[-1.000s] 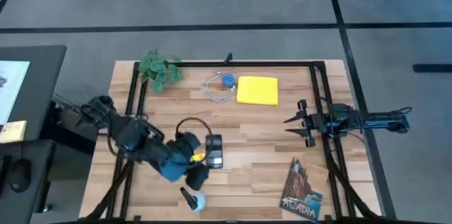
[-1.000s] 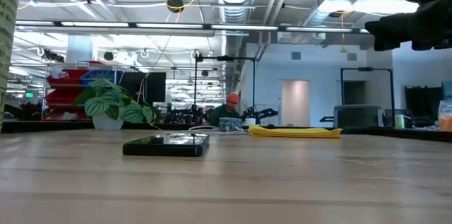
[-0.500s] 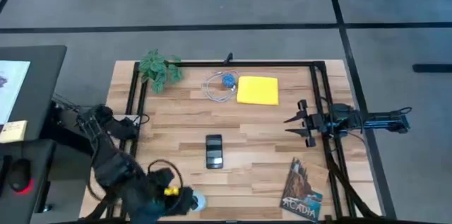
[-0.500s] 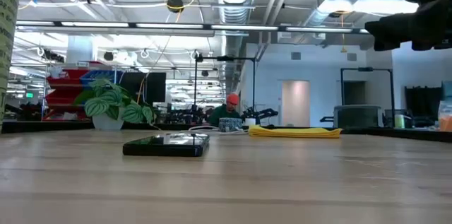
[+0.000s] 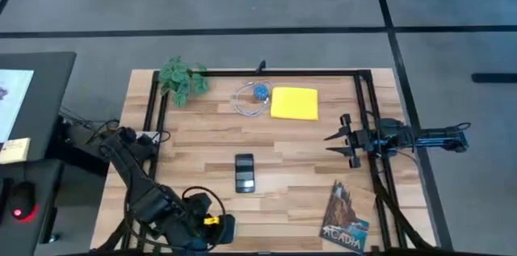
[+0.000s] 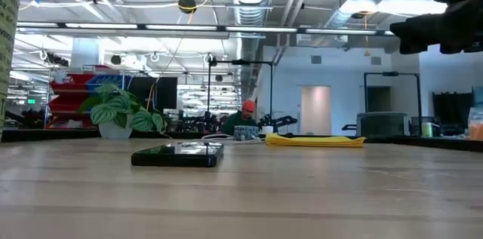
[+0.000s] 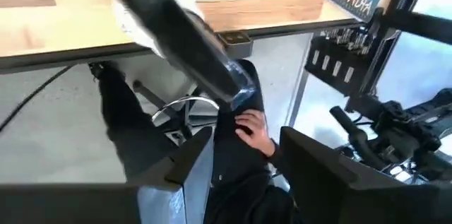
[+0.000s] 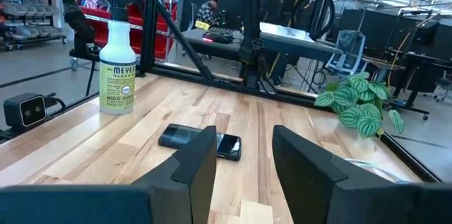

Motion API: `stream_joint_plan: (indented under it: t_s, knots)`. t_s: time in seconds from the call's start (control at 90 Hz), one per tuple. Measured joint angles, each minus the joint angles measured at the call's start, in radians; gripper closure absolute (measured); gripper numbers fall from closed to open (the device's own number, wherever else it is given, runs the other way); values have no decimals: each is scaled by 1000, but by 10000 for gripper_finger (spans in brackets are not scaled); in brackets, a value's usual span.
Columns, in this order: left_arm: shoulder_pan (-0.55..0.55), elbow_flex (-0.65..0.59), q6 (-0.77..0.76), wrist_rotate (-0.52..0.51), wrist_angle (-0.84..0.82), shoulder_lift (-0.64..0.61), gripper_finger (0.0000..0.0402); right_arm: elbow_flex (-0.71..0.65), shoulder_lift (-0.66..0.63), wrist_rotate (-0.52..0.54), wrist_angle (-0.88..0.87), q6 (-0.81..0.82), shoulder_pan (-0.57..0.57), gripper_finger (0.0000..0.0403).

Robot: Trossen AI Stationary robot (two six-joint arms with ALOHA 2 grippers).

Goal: Apply microfiber cloth
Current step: Move the cleaning bottles to the middle left of the table

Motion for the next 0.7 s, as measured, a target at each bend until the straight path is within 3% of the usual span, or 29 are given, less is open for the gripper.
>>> stream_joint_plan:
  t_s: [0.156, 0.489, 0.7]
  knots:
    - [20, 0, 2, 2, -85, -5, 245, 0, 0, 0, 0, 0, 0, 275]
    - [63, 0, 9, 0, -112, -6, 156, 0, 0, 0, 0, 0, 0, 275]
    - [89, 0, 8, 2, -119, 0, 146, 0, 0, 0, 0, 0, 0, 275]
